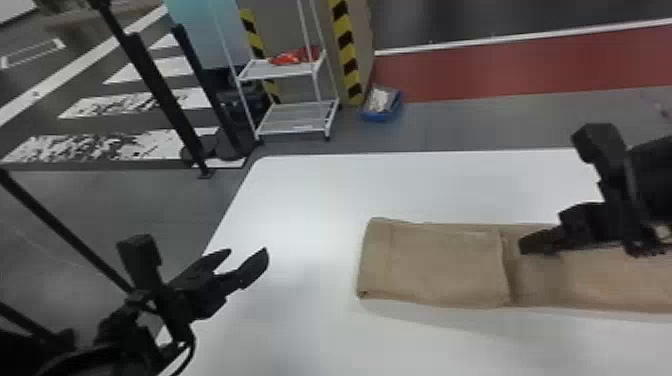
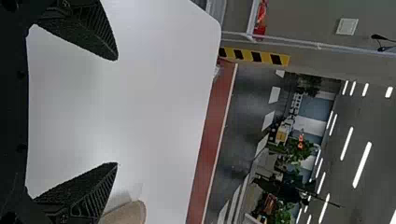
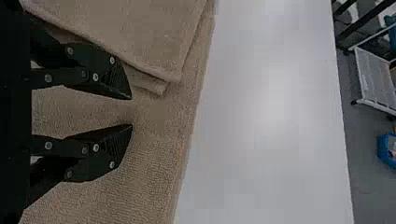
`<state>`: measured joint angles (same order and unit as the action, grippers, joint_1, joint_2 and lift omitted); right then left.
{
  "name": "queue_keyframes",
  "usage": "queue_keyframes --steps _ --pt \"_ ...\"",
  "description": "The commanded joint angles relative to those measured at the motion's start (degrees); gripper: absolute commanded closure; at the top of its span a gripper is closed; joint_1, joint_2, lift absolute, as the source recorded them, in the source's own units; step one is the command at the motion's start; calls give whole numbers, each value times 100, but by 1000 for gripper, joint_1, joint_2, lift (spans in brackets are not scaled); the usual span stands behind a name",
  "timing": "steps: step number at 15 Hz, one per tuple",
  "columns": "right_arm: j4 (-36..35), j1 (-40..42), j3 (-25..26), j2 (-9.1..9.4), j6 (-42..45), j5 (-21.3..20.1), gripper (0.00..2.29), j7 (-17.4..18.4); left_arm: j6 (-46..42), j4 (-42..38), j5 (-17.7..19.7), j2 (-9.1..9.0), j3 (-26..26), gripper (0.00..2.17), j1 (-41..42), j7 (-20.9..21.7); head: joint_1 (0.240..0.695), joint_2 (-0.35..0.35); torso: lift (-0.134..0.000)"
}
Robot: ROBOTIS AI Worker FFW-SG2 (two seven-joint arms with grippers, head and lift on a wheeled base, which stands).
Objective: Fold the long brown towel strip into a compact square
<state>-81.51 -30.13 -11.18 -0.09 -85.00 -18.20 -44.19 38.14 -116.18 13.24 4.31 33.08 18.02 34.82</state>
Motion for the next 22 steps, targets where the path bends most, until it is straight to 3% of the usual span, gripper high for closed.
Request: queue_keyframes --steps 1,2,3,9,13,18,22 --pt "-357 429 -1228 14 1051 -1827 66 -37 32 -45 74 8 58 80 61 25 695 326 -125" --pt "-348 534 -1501 14 1350 -2354 70 -37 49 -45 82 8 120 80 61 78 695 318 -125" --pt "-357 622 -1606 14 1543 -2513 87 -20 49 -54 117 8 164 80 96 95 695 317 -125" --pt "-946 991 -1571 14 1437 -2557 90 -117 32 -62 205 52 287 80 228 166 695 350 -125" --pt "-1658 1431 -1457 14 1279 -1985 87 -90 32 -238 232 61 322 80 387 210 695 350 -125" --pt "-2062 1510 -1360 14 857 -1616 83 86 32 -212 241 122 322 80 378 219 695 350 -125" --pt "-2159 1572 -1079 14 875 -1018 83 367 14 -168 223 114 260 80 378 210 695 350 -125"
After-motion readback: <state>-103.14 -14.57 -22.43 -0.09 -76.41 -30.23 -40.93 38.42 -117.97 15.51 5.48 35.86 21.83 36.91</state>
